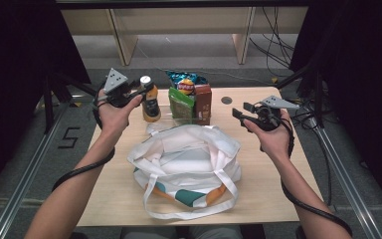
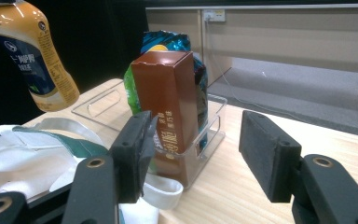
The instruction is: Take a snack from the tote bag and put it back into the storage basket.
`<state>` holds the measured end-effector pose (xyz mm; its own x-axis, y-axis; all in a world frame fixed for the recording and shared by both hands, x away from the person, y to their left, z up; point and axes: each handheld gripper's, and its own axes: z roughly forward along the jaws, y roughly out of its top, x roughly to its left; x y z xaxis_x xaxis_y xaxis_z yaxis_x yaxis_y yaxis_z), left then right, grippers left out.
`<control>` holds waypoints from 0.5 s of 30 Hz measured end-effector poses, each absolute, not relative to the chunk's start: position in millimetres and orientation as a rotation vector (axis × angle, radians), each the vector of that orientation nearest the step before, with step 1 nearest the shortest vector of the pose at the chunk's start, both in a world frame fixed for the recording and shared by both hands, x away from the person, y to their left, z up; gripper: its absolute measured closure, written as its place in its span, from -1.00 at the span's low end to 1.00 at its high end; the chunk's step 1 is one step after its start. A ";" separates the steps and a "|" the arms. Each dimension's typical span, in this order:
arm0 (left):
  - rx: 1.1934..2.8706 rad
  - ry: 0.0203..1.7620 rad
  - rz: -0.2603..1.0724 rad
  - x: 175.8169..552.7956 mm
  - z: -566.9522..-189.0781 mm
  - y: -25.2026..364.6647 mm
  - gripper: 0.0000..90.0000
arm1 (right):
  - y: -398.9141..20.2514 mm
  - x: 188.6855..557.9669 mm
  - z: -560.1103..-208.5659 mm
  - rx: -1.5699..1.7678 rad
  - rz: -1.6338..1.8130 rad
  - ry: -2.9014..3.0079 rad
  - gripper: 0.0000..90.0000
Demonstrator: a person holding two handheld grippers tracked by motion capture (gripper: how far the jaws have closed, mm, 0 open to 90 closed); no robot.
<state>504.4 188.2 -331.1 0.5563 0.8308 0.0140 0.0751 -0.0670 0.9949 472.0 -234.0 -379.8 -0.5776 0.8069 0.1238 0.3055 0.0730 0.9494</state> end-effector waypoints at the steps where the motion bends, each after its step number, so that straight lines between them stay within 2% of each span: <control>1: 1.529 0.804 0.747 505.0 -331.2 188.3 0.30 | -233.7 471.7 -379.9 1.104 1.520 1.918 0.00; 15: 1.533 0.813 0.748 513.2 -333.8 188.5 0.30 | -231.7 471.9 -380.2 1.106 1.508 1.935 0.00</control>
<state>513.2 188.5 -333.8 0.5512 0.8343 0.0131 0.0826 -0.0702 0.9941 471.9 -231.7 -380.2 -0.5796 0.8053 0.1245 0.3175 0.0825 0.9447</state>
